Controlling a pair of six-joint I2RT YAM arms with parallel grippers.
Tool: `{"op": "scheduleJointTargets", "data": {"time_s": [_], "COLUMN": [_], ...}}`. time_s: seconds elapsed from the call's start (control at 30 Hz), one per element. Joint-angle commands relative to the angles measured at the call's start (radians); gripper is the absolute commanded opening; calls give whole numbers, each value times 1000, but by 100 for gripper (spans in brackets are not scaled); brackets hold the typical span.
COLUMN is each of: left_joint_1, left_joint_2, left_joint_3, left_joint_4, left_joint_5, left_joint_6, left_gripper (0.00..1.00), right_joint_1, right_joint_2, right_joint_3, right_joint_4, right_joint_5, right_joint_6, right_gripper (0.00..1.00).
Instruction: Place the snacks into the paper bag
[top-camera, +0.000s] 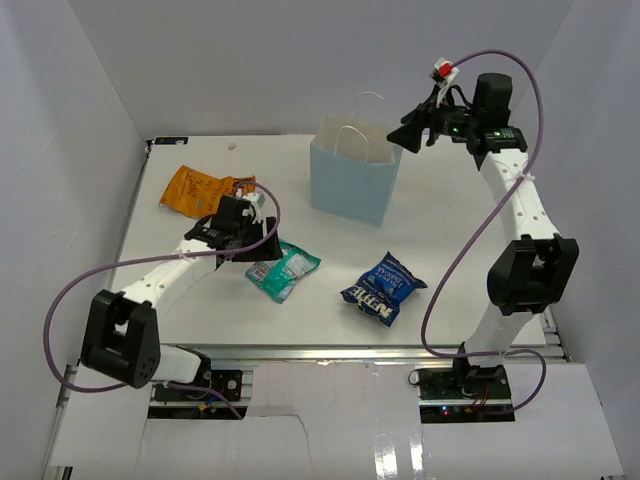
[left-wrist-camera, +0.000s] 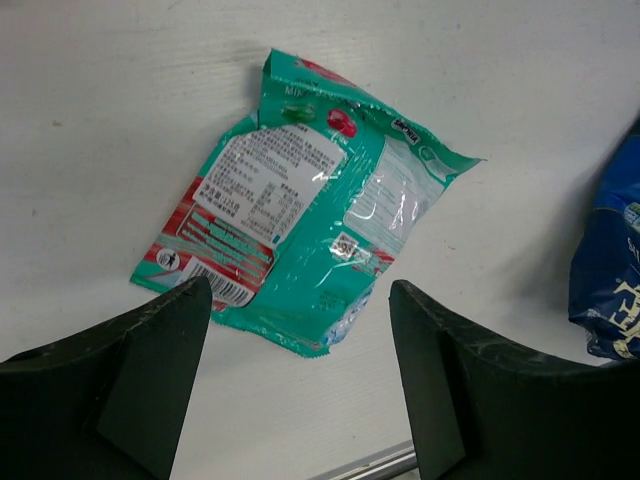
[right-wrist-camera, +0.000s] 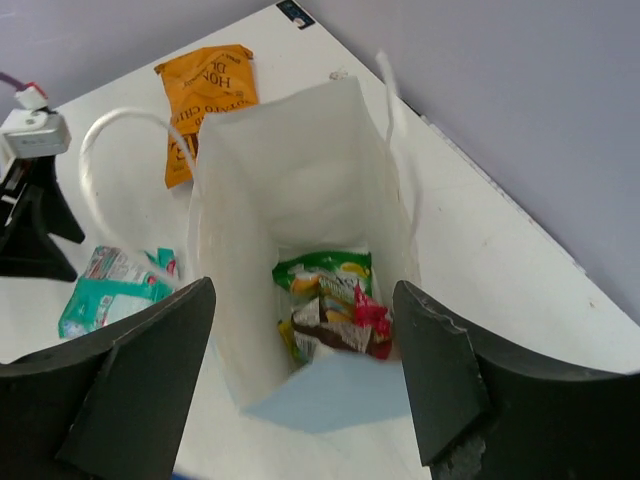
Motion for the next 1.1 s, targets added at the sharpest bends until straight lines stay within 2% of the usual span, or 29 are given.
{"op": "scheduleJointTargets", "data": {"time_s": [0.0, 0.13, 0.3, 0.4, 0.57, 0.67, 0.77, 0.8, 0.87, 0.9, 0.93, 1.0, 1.07], "left_joint_1": [-18, -86, -123, -150, -188, -199, -205, -205, -205, -207, -207, -207, -207], "left_joint_2": [80, 207, 359, 431, 517, 556, 568, 562, 551, 530, 516, 487, 439], "left_joint_3": [105, 186, 311, 392, 444, 443, 430, 426, 415, 411, 403, 378, 364], "left_joint_4": [-22, -27, -120, -159, -206, -226, -226, -226, -222, -213, -206, -197, -186], "left_joint_5": [39, 27, -76, -148, -262, -288, -280, -267, -254, -237, -228, -210, -168], "left_joint_6": [95, 153, 162, 165, 176, 176, 161, 149, 138, 132, 129, 124, 119], "left_gripper": [82, 82, 82, 82, 81, 77, 65, 55, 44, 34, 31, 24, 17], "right_joint_1": [-48, -56, -69, -71, -73, -73, -73, -74, -74, -73, -73, -73, -73], "right_joint_2": [-134, -254, -386, -412, -417, -412, -408, -408, -408, -409, -411, -409, -414], "right_joint_3": [-94, -287, -513, -562, -579, -578, -578, -578, -578, -576, -576, -562, -555], "right_joint_4": [-117, -245, -250, -253, -251, -251, -253, -257, -269, -289, -311, -386, -548], "right_joint_5": [-77, -76, -58, -54, -56, -62, -65, -67, -84, -114, -143, -211, -313], "right_joint_6": [-111, -312, -346, -345, -328, -325, -325, -328, -338, -364, -392, -487, -703], "right_gripper": [78, 79, 81, 81, 81, 82, 82, 82, 81, 81, 81, 81, 81]}}
